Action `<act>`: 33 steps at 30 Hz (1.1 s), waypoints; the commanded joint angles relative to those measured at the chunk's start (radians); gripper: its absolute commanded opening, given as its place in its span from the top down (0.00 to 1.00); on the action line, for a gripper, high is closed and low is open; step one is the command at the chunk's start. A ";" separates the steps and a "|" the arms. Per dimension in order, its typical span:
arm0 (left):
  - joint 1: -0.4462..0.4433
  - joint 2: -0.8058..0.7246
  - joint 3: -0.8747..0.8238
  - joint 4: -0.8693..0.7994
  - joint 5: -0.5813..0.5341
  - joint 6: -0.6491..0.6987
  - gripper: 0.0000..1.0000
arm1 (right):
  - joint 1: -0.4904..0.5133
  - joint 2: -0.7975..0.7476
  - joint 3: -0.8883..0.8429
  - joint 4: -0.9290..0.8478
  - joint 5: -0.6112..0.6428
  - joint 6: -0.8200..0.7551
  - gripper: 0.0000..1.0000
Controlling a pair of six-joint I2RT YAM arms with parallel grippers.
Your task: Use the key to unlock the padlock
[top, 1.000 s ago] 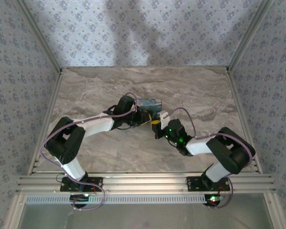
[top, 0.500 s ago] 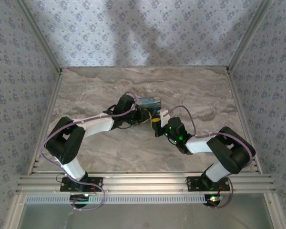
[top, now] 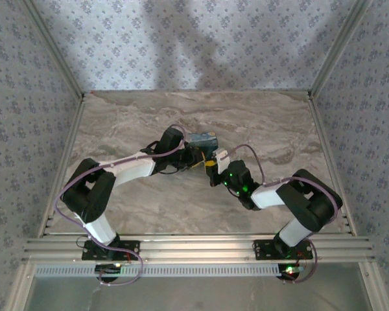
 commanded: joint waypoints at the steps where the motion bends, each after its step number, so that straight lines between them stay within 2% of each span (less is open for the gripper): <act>1: -0.045 0.015 -0.009 -0.038 0.121 -0.035 0.88 | -0.010 -0.014 0.030 0.214 0.022 0.028 1.00; 9: -0.062 0.062 -0.008 -0.006 0.140 -0.065 0.89 | -0.014 -0.025 0.068 0.193 0.001 0.036 1.00; 18: -0.066 0.090 -0.021 -0.005 0.095 -0.055 0.89 | -0.031 -0.046 0.061 0.141 -0.013 0.058 1.00; 29: -0.063 0.088 -0.028 0.001 0.078 -0.042 0.90 | -0.096 -0.042 0.056 0.104 -0.158 0.178 1.00; 33: -0.062 0.083 -0.032 0.008 0.080 -0.043 0.90 | -0.101 -0.040 0.043 0.113 -0.172 0.189 1.00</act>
